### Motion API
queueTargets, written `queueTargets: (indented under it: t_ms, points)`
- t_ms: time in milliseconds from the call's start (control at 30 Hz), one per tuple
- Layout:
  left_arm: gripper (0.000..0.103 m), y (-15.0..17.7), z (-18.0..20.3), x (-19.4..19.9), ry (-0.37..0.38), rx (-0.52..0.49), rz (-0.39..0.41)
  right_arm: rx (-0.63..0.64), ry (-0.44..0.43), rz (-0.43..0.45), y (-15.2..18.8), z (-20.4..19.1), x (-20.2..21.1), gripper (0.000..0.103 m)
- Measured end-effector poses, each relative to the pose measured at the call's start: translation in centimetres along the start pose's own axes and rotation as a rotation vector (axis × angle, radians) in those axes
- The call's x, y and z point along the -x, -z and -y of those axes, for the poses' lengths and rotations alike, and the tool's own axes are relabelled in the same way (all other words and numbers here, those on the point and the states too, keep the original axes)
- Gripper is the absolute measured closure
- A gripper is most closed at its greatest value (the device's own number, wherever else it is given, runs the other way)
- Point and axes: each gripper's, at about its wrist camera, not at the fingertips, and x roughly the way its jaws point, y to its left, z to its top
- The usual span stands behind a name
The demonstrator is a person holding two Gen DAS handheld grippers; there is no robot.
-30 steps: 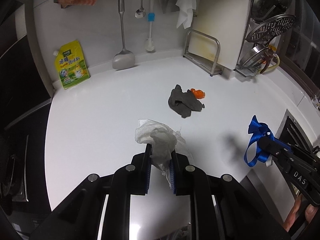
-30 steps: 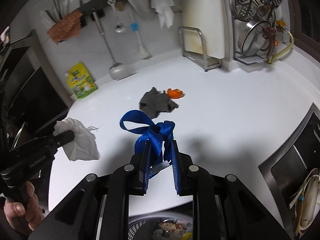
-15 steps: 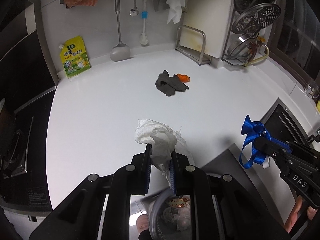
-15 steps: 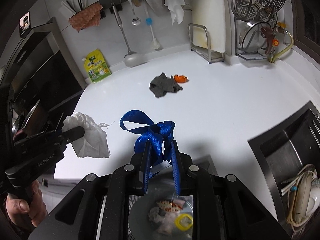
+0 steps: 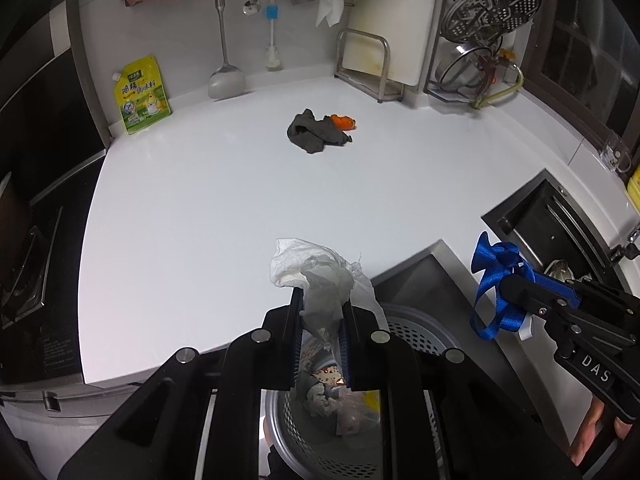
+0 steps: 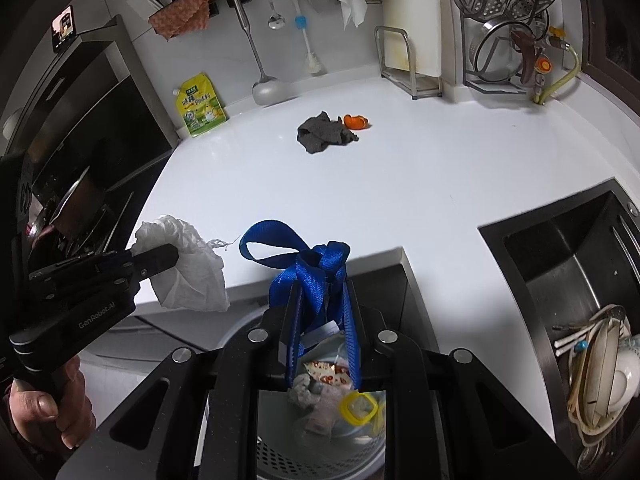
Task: Collect trash
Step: 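Lower the blue strap and white cloth over the grey bin and open both grippers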
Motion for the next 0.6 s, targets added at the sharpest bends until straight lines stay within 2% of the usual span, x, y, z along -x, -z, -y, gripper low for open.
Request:
queueTargets:
  t_ms: [600]
  points:
    - [0.087,3.9,1.8,-0.1,0.005,-0.003,-0.047,0.025,-0.009,-0.062,3.2,0.3,0.1,0.084]
